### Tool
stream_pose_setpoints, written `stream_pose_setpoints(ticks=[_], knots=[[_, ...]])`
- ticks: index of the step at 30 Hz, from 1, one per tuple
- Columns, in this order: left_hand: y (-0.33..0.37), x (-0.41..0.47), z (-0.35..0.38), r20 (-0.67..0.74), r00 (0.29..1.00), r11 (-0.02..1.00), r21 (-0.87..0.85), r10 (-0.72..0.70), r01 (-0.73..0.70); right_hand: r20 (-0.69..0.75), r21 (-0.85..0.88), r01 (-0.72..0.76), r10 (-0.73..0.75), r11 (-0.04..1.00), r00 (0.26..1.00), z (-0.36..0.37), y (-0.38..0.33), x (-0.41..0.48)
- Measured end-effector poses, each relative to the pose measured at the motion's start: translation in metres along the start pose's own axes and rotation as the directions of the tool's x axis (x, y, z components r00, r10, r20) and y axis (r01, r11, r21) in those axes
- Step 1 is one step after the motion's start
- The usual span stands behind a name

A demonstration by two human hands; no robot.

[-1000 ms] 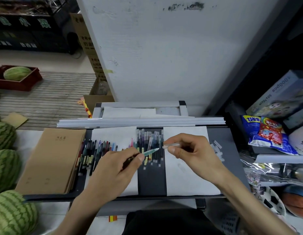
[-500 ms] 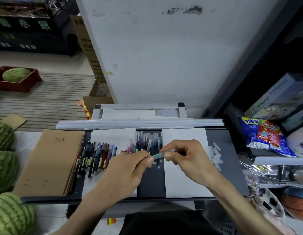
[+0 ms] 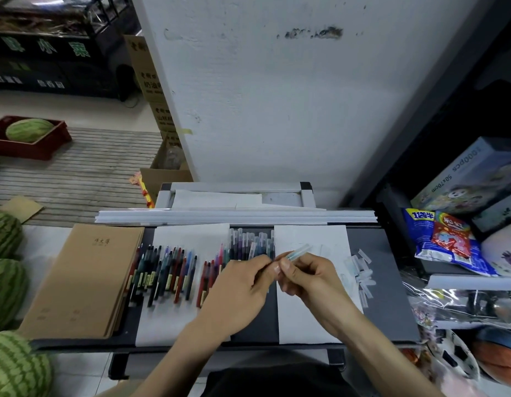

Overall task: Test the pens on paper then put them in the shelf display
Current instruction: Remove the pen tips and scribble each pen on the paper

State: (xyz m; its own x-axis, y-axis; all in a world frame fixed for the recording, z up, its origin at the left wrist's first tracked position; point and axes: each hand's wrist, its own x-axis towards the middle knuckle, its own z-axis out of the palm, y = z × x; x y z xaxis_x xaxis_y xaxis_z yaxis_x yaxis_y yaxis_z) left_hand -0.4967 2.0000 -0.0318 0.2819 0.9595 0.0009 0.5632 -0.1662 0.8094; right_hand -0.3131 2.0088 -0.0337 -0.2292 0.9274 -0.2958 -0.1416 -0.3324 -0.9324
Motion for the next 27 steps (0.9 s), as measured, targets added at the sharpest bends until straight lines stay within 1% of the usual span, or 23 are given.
stream_pose_setpoints(ticks=[2,3,6,8,9,11,13,15,17,19,23,27], knots=[[-0.009,0.001,0.008,-0.002,0.998,0.998,-0.009,-0.055,0.055,-0.038,-0.008,-0.042,0.042,0.999,0.998,-0.001,0.01,0.004],[-0.014,0.001,0.011,0.015,0.996,0.996,-0.005,-0.087,0.087,-0.045,-0.046,-0.069,0.067,0.997,0.997,-0.003,0.015,0.007],[-0.036,-0.002,0.02,0.1,0.975,0.98,-0.007,-0.197,0.199,-0.064,-0.208,-0.163,0.153,0.964,0.986,-0.008,0.027,0.022],[-0.055,-0.005,0.021,0.153,0.956,0.968,0.023,-0.252,0.251,-0.084,-0.343,-0.21,0.193,0.915,0.978,-0.013,0.032,0.037],[-0.066,-0.008,0.02,0.157,0.947,0.96,0.057,-0.279,0.274,-0.099,-0.422,-0.231,0.209,0.876,0.973,-0.016,0.035,0.045],[-0.089,-0.012,0.016,0.098,0.927,0.929,0.113,-0.363,0.352,-0.125,-0.57,-0.261,0.232,0.779,0.965,-0.023,0.042,0.064],[-0.112,-0.016,0.011,-0.005,0.892,0.879,0.17,-0.451,0.446,-0.146,-0.677,-0.279,0.246,0.682,0.958,-0.027,0.05,0.081],[-0.13,-0.019,0.005,-0.102,0.849,0.817,0.237,-0.518,0.526,-0.172,-0.748,-0.289,0.246,0.598,0.954,-0.028,0.06,0.098],[-0.142,-0.018,0.003,-0.165,0.808,0.77,0.245,-0.565,0.589,-0.196,-0.791,-0.293,0.231,0.537,0.953,-0.027,0.068,0.112],[-0.145,-0.015,0.006,-0.184,0.785,0.75,0.234,-0.591,0.619,-0.202,-0.83,-0.284,0.215,0.48,0.955,-0.024,0.073,0.122],[-0.143,-0.004,0.016,-0.181,0.782,0.738,0.261,-0.596,0.623,-0.219,-0.875,-0.287,0.209,0.39,0.953,-0.015,0.075,0.138],[-0.14,0.006,0.019,-0.175,0.773,0.721,0.283,-0.609,0.632,-0.258,-0.884,-0.311,0.191,0.348,0.947,-0.009,0.076,0.145]])
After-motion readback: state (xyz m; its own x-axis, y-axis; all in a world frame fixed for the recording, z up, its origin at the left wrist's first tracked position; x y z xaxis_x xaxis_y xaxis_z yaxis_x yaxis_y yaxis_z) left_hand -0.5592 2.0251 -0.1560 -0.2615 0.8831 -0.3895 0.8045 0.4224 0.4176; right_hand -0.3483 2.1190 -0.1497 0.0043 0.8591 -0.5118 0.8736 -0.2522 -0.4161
